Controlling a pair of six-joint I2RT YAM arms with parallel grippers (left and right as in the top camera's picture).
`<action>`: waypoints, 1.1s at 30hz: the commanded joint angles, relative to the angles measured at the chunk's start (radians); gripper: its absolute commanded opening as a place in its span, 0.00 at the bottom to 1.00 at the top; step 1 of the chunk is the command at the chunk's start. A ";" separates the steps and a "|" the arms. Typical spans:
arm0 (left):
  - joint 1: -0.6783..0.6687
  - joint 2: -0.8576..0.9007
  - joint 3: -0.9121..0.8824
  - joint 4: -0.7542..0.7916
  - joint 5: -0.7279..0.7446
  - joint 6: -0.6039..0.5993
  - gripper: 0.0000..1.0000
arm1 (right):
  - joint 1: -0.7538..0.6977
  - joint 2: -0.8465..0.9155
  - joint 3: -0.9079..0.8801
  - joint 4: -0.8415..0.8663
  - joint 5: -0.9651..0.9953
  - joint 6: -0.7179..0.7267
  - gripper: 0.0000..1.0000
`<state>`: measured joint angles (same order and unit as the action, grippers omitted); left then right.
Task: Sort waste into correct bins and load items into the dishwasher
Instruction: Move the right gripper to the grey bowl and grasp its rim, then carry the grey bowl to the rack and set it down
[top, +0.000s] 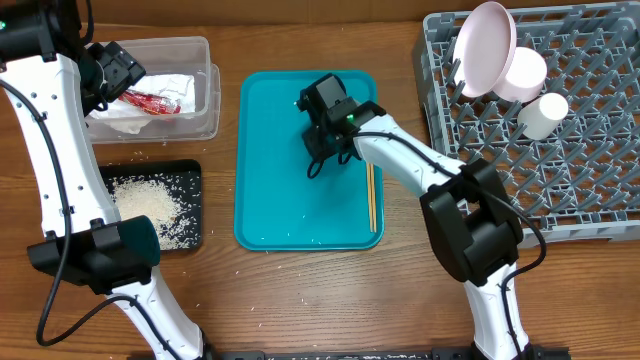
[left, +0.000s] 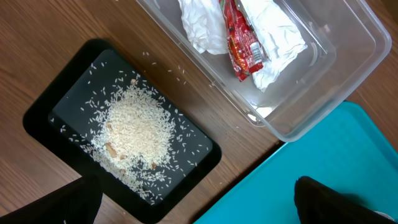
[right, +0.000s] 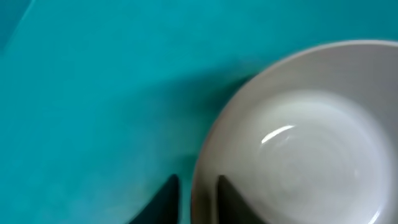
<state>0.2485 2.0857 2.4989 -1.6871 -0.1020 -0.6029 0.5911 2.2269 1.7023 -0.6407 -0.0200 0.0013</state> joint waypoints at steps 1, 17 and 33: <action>-0.007 -0.011 -0.003 -0.002 -0.009 0.005 1.00 | 0.008 -0.019 0.035 -0.013 0.000 0.026 0.06; -0.007 -0.011 -0.003 -0.002 -0.009 0.005 1.00 | -0.130 -0.318 0.427 -0.500 0.213 0.274 0.04; -0.007 -0.011 -0.003 -0.002 -0.009 0.005 1.00 | -0.767 -0.520 0.325 -0.814 -0.262 0.294 0.04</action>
<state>0.2485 2.0857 2.4989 -1.6875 -0.1020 -0.6029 -0.1112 1.7100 2.0846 -1.4647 -0.0429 0.3611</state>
